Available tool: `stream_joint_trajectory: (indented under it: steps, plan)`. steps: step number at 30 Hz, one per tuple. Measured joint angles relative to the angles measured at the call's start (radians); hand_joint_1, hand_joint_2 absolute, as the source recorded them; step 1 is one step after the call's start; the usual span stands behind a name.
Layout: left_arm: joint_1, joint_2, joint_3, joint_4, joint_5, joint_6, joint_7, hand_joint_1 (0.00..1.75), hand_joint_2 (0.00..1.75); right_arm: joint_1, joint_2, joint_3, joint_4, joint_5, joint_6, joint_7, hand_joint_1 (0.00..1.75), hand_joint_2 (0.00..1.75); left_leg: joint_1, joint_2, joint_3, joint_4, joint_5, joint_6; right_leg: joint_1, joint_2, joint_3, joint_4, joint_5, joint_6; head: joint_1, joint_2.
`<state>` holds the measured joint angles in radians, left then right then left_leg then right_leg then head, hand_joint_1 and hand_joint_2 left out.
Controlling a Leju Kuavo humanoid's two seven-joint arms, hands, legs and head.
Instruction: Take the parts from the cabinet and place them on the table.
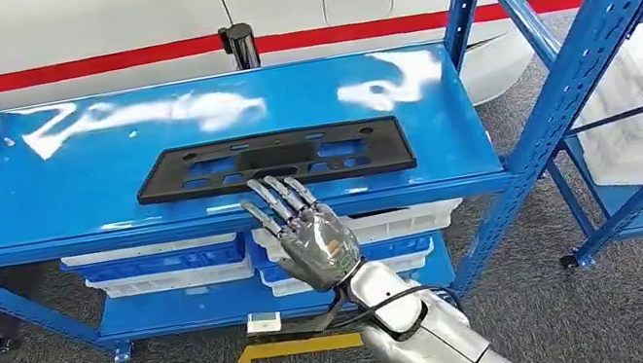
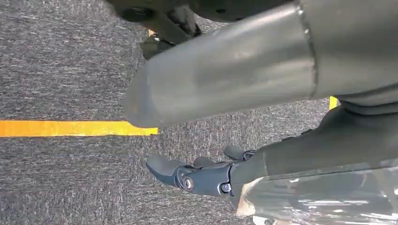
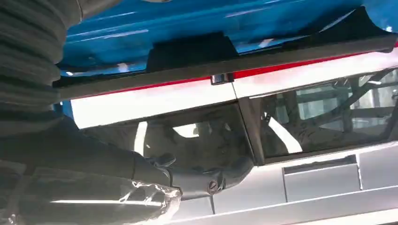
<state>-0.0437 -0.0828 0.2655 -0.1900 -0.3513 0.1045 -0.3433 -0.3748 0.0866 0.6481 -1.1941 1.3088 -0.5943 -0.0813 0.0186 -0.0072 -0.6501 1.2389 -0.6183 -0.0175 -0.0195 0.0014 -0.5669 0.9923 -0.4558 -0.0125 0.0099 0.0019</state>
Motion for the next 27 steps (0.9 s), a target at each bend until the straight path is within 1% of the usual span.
stream_joint_trajectory:
  steps: [1, 2, 3, 4, 5, 6, 7, 8, 10, 11, 12, 13, 14, 15, 16, 17, 18, 19, 20, 21, 22, 23, 24, 25, 26, 27]
  plan:
    - [0.002, 0.000, 0.000, 0.000, 0.000, 0.000, 0.000, 0.00, 0.00, 0.001, 0.000, 0.000, 0.004, 0.000, 0.001, 0.000, 0.00, 1.75, 0.002, 0.001, -0.043, 0.055, -0.008, -0.005, 0.000, 0.000, 0.005, 0.000, -0.006, 0.000, 0.000, 0.000]
    - [0.004, 0.000, 0.000, 0.000, 0.000, 0.000, 0.000, 0.00, 0.00, 0.002, 0.000, 0.000, 0.009, 0.000, 0.002, 0.000, 0.00, 1.75, 0.004, 0.002, -0.066, 0.065, 0.011, -0.007, 0.000, 0.001, 0.012, 0.000, -0.012, 0.002, 0.000, 0.000]
    - [0.005, 0.001, 0.000, 0.000, 0.000, 0.000, 0.000, 0.00, 0.00, 0.002, 0.000, 0.001, 0.012, 0.000, 0.003, 0.000, 0.00, 1.75, 0.007, 0.004, -0.066, 0.032, 0.054, -0.009, -0.002, 0.003, 0.021, 0.000, -0.019, 0.005, 0.000, 0.000]
    - [0.005, 0.003, 0.001, 0.000, 0.000, 0.000, -0.001, 0.00, 0.00, 0.002, 0.002, 0.001, 0.015, -0.001, 0.008, 0.000, 0.00, 1.75, 0.011, 0.005, -0.038, -0.054, 0.123, -0.010, -0.004, 0.005, 0.035, 0.000, -0.029, 0.010, 0.000, 0.000]
    - [0.005, 0.004, 0.001, 0.000, 0.000, 0.000, -0.003, 0.00, 0.00, 0.001, 0.003, 0.001, 0.017, -0.002, 0.009, 0.000, 0.00, 1.75, 0.013, 0.006, -0.002, -0.148, 0.184, -0.011, -0.006, 0.006, 0.049, 0.001, -0.039, 0.016, 0.000, 0.000]
    - [0.005, 0.004, 0.001, 0.000, 0.000, 0.000, -0.004, 0.00, 0.00, -0.001, 0.005, 0.000, 0.017, -0.003, 0.010, 0.001, 0.00, 1.75, 0.013, 0.009, 0.028, -0.211, 0.207, -0.011, -0.005, 0.005, 0.050, -0.001, -0.048, 0.023, 0.001, 0.000]
    - [0.004, 0.003, 0.001, 0.003, -0.002, 0.000, -0.005, 0.00, 0.00, -0.007, 0.006, 0.000, 0.019, -0.003, 0.011, 0.004, 0.00, 1.75, 0.002, 0.009, 0.043, -0.221, 0.188, -0.009, 0.006, 0.006, 0.057, 0.001, -0.054, 0.031, -0.002, 0.000]
    - [0.002, 0.003, 0.001, 0.003, -0.002, 0.000, -0.006, 0.00, 0.00, -0.010, 0.007, 0.001, 0.019, -0.004, 0.013, 0.005, 0.00, 1.75, 0.001, 0.006, 0.040, -0.220, 0.183, 0.004, 0.003, 0.006, 0.055, 0.001, -0.055, 0.036, -0.002, 0.000]
    - [0.004, 0.003, 0.001, 0.003, -0.003, 0.000, -0.003, 0.00, 0.00, -0.011, 0.010, 0.002, 0.020, -0.004, 0.018, 0.009, 0.00, 1.75, -0.008, 0.004, 0.039, -0.221, 0.177, 0.020, 0.003, 0.005, 0.058, -0.009, -0.057, 0.046, -0.002, 0.000]
    - [0.004, 0.003, 0.002, 0.002, -0.003, 0.000, -0.001, 0.00, 0.00, -0.013, 0.012, 0.002, 0.020, -0.005, 0.019, 0.009, 0.00, 1.75, -0.006, 0.004, 0.047, -0.229, 0.177, 0.029, 0.008, 0.005, 0.065, -0.012, -0.061, 0.055, -0.002, 0.000]
    - [0.005, 0.003, 0.002, 0.002, -0.003, 0.001, 0.001, 0.00, 0.00, -0.013, 0.013, 0.001, 0.020, -0.005, 0.020, 0.010, 0.00, 1.75, -0.003, 0.005, 0.063, -0.240, 0.177, 0.040, 0.001, 0.002, 0.058, 0.008, -0.072, 0.057, -0.001, 0.000]
    - [0.004, 0.004, 0.003, 0.002, -0.003, 0.002, 0.001, 0.00, 0.00, -0.017, 0.015, 0.002, 0.020, -0.005, 0.021, 0.011, 0.00, 1.75, -0.003, 0.006, 0.070, -0.245, 0.173, 0.052, 0.005, 0.003, 0.030, 0.066, -0.092, 0.050, 0.000, 0.000]
    - [0.002, 0.004, 0.003, 0.002, -0.003, 0.002, 0.002, 0.00, 0.00, -0.019, 0.016, 0.002, 0.020, -0.005, 0.023, 0.012, 0.00, 1.75, -0.004, 0.005, 0.073, -0.245, 0.169, 0.056, 0.005, 0.003, -0.018, 0.148, -0.118, 0.045, 0.001, 0.000]
    - [0.000, 0.004, 0.003, 0.002, -0.003, 0.002, 0.002, 0.00, 0.00, -0.017, 0.015, 0.002, 0.020, -0.005, 0.023, 0.012, 0.00, 1.75, -0.006, 0.005, 0.077, -0.245, 0.165, 0.062, 0.005, 0.003, -0.073, 0.235, -0.143, 0.041, 0.000, 0.000]
    - [0.000, 0.003, 0.004, 0.002, -0.003, 0.002, 0.002, 0.00, 0.00, -0.014, 0.012, 0.002, 0.022, -0.005, 0.024, 0.013, 0.00, 1.75, -0.008, 0.003, 0.080, -0.244, 0.160, 0.063, 0.007, 0.003, -0.123, 0.307, -0.158, 0.042, 0.000, 0.000]
    - [0.000, 0.003, 0.004, 0.002, -0.003, 0.002, 0.003, 0.00, 0.00, -0.012, 0.011, 0.002, 0.023, -0.005, 0.026, 0.015, 0.00, 1.75, -0.011, 0.000, 0.087, -0.244, 0.155, 0.064, 0.007, 0.003, -0.157, 0.340, -0.152, 0.047, 0.000, 0.000]
    - [0.003, 0.003, 0.005, 0.002, -0.003, 0.002, 0.004, 0.00, 0.00, -0.011, 0.011, 0.002, 0.023, -0.005, 0.026, 0.015, 0.00, 1.75, -0.012, -0.001, 0.095, -0.244, 0.149, 0.063, 0.007, 0.003, -0.159, 0.312, -0.123, 0.056, 0.000, 0.000]
    - [0.004, 0.003, 0.005, 0.002, -0.003, 0.002, 0.004, 0.00, 0.00, -0.012, 0.011, 0.002, 0.023, -0.005, 0.026, 0.016, 0.00, 1.75, -0.013, -0.003, 0.106, -0.244, 0.142, 0.062, 0.007, 0.003, -0.135, 0.240, -0.076, 0.066, 0.000, 0.000]
    - [0.004, 0.003, 0.005, 0.002, -0.003, 0.002, 0.004, 0.00, 0.00, -0.013, 0.011, 0.001, 0.023, -0.005, 0.026, 0.017, 0.00, 1.75, -0.013, -0.004, 0.116, -0.244, 0.135, 0.060, 0.007, 0.003, -0.103, 0.158, -0.031, 0.073, 0.000, 0.000]
    - [0.003, 0.002, 0.006, 0.002, -0.003, 0.002, 0.002, 0.00, 0.00, -0.014, 0.011, 0.000, 0.023, -0.006, 0.026, 0.018, 0.00, 1.75, -0.015, -0.006, 0.128, -0.244, 0.126, 0.057, 0.009, 0.001, -0.061, 0.048, 0.023, 0.073, 0.001, 0.000]
    - [0.003, 0.000, 0.006, 0.003, -0.003, 0.002, 0.002, 0.00, 0.00, -0.014, 0.010, -0.001, 0.023, -0.006, 0.025, 0.018, 0.00, 1.75, -0.022, -0.008, 0.132, -0.242, 0.118, 0.051, 0.015, 0.000, -0.049, 0.018, 0.032, 0.060, 0.000, 0.000]
    - [0.002, 0.000, 0.006, 0.003, -0.003, 0.003, 0.002, 0.00, 0.00, -0.014, 0.010, -0.003, 0.023, -0.006, 0.024, 0.019, 0.00, 1.75, -0.024, -0.010, 0.132, -0.242, 0.110, 0.045, 0.018, 0.001, -0.041, 0.013, 0.032, 0.050, 0.000, 0.000]
    - [0.002, -0.001, 0.007, 0.003, -0.003, 0.003, 0.002, 0.00, 0.00, -0.014, 0.010, -0.005, 0.023, -0.008, 0.022, 0.022, 0.00, 1.75, -0.023, -0.009, 0.134, -0.242, 0.107, 0.041, 0.017, 0.001, -0.042, 0.014, 0.030, 0.043, -0.002, 0.000]
    - [0.002, -0.002, 0.007, 0.003, -0.003, 0.005, 0.002, 0.00, 0.00, -0.015, 0.010, -0.009, 0.023, -0.010, 0.021, 0.025, 0.00, 1.75, -0.018, -0.008, 0.136, -0.246, 0.105, 0.036, 0.018, 0.001, -0.042, 0.014, 0.026, 0.035, -0.001, 0.000]
    - [0.002, -0.002, 0.009, 0.003, -0.003, 0.006, 0.002, 0.00, 0.00, -0.016, 0.010, -0.015, 0.022, -0.010, 0.019, 0.027, 0.00, 1.75, -0.016, -0.007, 0.138, -0.249, 0.101, 0.030, 0.016, 0.002, -0.039, 0.010, 0.025, 0.029, -0.002, 0.000]
    - [0.002, -0.001, 0.010, 0.002, -0.003, 0.007, 0.002, 0.00, 0.00, -0.016, 0.011, -0.018, 0.020, -0.010, 0.018, 0.027, 0.00, 1.75, -0.009, -0.006, 0.131, -0.238, 0.094, 0.024, 0.000, 0.005, -0.027, -0.001, 0.029, 0.020, -0.001, 0.000]
